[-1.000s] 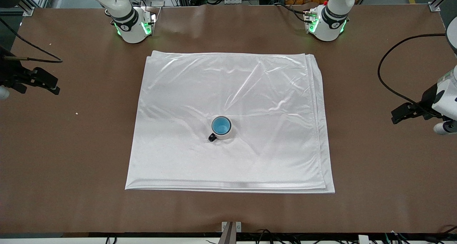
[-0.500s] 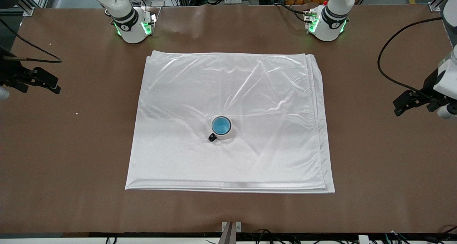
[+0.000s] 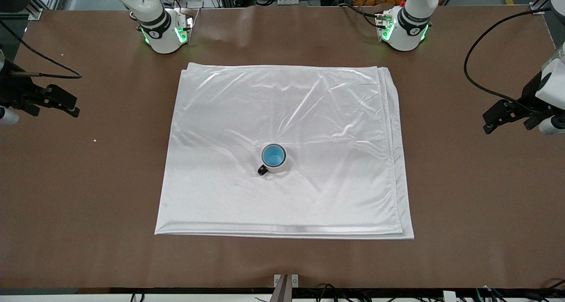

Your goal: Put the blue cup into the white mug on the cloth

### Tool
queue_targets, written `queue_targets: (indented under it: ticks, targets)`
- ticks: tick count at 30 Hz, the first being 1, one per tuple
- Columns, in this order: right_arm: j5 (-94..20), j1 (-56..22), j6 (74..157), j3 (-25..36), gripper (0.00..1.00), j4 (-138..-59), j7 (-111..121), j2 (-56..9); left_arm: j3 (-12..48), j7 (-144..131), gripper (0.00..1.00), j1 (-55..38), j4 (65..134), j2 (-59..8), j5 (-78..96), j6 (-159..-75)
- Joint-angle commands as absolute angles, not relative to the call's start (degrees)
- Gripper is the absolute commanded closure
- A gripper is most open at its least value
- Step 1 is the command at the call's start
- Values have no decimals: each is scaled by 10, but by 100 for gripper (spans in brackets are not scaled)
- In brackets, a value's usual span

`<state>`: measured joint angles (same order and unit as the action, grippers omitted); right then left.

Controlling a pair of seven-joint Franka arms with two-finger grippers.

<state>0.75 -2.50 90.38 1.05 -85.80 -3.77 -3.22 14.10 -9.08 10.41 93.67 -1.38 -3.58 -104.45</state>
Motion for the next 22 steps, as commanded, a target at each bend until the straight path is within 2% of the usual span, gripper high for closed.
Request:
queue_targets:
  ticks: [1,22]
  targets:
    - [-3,-25,911,8,0,-864,-39,-29,152,-77,0,107,910,-5,-14,-992]
    - [-3,-25,910,9,0,-864,-39,-29,151,-72,0,108,909,-12,-7,-989]
